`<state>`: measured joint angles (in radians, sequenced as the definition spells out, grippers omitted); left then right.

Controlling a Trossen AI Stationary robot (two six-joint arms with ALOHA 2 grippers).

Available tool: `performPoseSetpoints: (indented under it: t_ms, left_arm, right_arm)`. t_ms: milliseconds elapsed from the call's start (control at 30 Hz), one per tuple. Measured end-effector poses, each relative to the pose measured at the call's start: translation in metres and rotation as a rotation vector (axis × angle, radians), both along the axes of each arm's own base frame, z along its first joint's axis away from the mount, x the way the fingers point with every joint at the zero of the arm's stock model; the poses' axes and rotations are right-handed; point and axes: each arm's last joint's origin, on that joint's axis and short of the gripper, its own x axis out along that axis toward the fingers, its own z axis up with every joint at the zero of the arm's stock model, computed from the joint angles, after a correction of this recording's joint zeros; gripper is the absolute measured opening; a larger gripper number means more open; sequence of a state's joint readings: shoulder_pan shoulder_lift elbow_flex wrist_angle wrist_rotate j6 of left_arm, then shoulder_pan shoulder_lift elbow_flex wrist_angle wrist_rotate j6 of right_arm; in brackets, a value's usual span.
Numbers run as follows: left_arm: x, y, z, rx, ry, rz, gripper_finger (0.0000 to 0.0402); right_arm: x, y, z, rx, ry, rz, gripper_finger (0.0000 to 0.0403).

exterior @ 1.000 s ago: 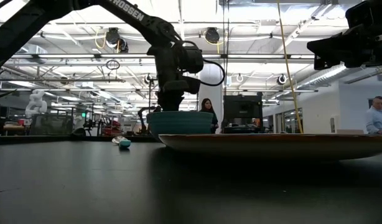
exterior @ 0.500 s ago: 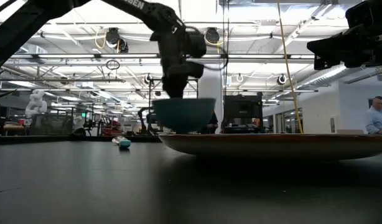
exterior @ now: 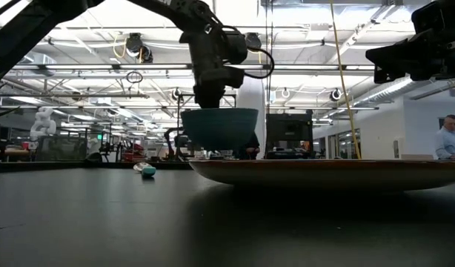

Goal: Pick and place plate/cup/fork/spoon on tray
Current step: Put the green bowl on top of the orange plate

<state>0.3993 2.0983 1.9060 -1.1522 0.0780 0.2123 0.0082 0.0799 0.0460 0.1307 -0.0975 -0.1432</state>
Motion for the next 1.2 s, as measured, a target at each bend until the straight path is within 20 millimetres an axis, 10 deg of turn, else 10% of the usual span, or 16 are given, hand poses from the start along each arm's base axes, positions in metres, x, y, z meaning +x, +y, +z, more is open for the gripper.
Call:
performPoseSetpoints:
  t_ms: [333,800,1200]
  left_arm:
    - [-0.001,-0.023,0.006,-0.023,0.044,-0.064,0.0004]
    - [-0.026,-0.047,0.067,-0.004,-0.093,-0.082,0.0003]
    - [-0.029,-0.051,0.068,-0.058,-0.087,-0.105,0.0003]
  right_arm:
    - [0.0,0.0,0.0,0.0,0.0,0.0,0.0]
    - [0.0,0.0,0.001,0.001,-0.008,0.0,0.0]
    - [0.001,0.0,0.001,0.001,-0.004,0.0,0.0]
